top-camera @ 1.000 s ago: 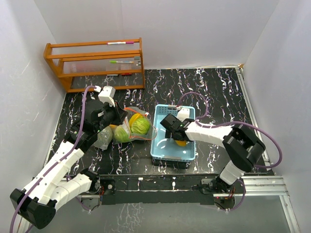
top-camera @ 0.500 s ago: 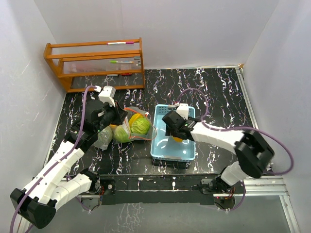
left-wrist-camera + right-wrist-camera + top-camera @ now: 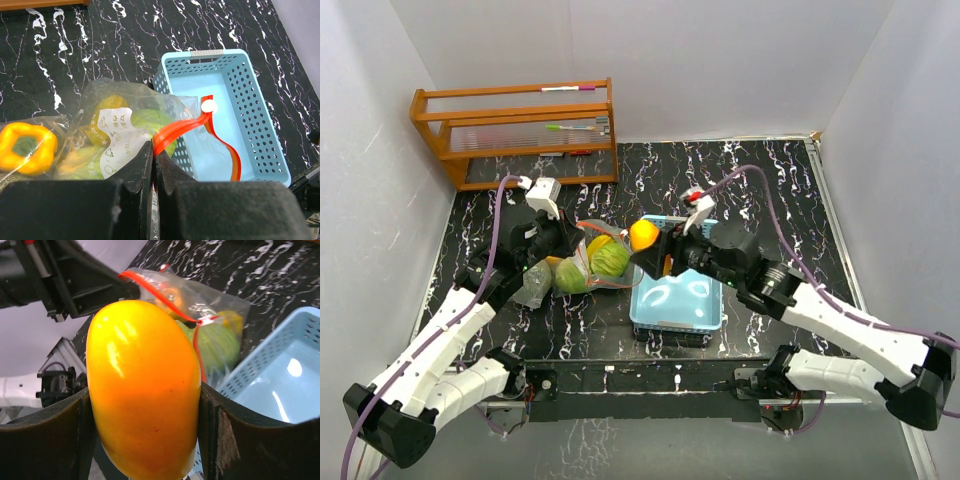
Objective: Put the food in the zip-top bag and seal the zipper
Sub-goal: Place the fake vegetable in the zipper food storage bag.
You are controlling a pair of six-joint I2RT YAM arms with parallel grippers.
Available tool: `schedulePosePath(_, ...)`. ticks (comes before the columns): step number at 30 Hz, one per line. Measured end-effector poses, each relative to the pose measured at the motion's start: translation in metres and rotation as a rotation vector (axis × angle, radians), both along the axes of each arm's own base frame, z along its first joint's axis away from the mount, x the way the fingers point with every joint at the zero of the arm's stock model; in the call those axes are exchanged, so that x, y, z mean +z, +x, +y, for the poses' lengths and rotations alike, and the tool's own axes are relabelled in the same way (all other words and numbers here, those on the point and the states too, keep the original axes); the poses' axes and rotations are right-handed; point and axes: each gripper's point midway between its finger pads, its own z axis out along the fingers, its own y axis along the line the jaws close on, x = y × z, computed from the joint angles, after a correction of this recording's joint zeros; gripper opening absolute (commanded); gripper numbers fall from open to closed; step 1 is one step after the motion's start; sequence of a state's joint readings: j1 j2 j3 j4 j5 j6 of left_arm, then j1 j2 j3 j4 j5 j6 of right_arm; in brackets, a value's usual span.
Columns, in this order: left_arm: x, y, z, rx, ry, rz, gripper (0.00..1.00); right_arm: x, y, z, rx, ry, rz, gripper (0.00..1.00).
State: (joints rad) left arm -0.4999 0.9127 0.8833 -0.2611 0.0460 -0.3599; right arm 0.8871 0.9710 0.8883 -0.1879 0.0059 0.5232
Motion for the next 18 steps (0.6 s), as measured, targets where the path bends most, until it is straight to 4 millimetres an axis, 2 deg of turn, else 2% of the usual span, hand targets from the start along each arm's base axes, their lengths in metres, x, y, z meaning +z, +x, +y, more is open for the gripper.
schedulePosePath(3, 0.0, 0.0, -0.001, -0.002, -0.001, 0.002, 0.0, -0.005, -0.004, 0.024, 0.087, -0.028, -0.009, 0.26)
schedulePosePath(6, -0.001, 0.0, -0.002, -0.011, -0.003, 0.006, 0.0, -0.026, 0.003, 0.05, 0.133, -0.096, 0.01, 0.26)
schedulePosePath(11, 0.0, -0.001, -0.005, -0.022, -0.008, 0.009, 0.0, -0.058, 0.015, 0.068, 0.153, -0.187, 0.024, 0.27)
schedulePosePath(15, 0.0, -0.001, -0.005, -0.027, -0.01, 0.01, 0.0, -0.056, 0.023, 0.079, 0.165, -0.197, 0.005, 0.28)
schedulePosePath(18, 0.0, -0.002, -0.006, -0.03, -0.014, 0.012, 0.0, -0.049, 0.03, 0.087, 0.166, -0.188, -0.018, 0.34)
